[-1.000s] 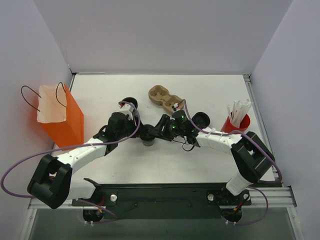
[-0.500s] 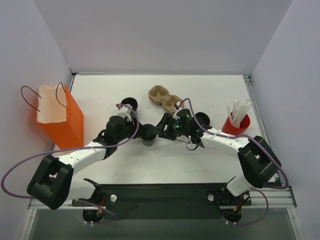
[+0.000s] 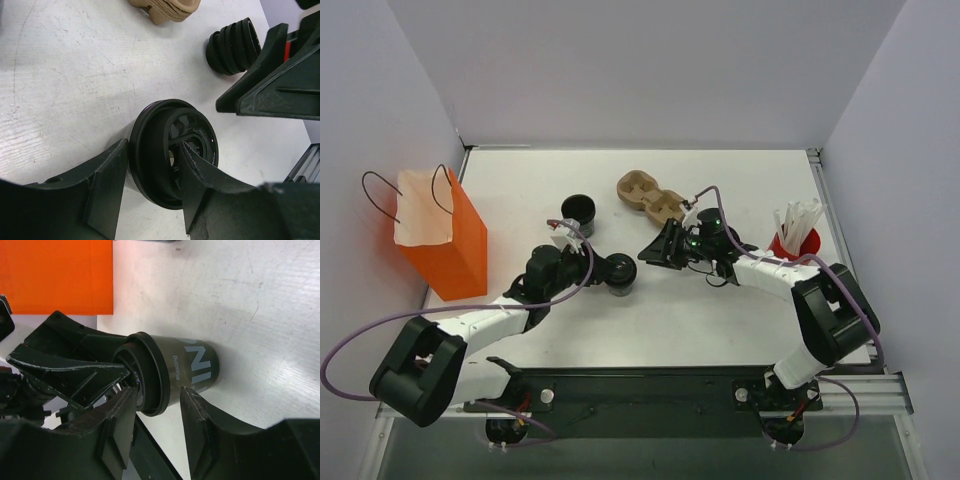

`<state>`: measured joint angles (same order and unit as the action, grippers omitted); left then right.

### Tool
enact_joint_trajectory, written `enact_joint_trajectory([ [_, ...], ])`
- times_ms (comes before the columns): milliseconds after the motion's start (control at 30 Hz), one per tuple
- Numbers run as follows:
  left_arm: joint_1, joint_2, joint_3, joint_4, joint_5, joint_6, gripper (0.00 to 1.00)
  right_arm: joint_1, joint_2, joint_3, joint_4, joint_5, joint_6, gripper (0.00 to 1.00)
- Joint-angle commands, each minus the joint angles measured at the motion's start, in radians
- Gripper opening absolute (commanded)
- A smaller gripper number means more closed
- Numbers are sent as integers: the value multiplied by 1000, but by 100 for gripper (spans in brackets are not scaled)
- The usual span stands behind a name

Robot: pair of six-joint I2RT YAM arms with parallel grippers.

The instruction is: Pack the takeout coffee

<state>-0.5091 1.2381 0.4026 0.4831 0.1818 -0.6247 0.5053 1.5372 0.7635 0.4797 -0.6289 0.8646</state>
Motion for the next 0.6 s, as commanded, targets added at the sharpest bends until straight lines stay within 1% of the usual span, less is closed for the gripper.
enact_joint_trajectory([
  [0,-9,47,-53,-126,25,34,52,-2,67,23,155,-156,-15,39],
  [300,-6,43,-54,-144,12,53,53,2,149,48,177,-160,-10,32],
  [567,-6,66,-54,-130,15,54,53,13,213,82,198,-210,-7,31],
])
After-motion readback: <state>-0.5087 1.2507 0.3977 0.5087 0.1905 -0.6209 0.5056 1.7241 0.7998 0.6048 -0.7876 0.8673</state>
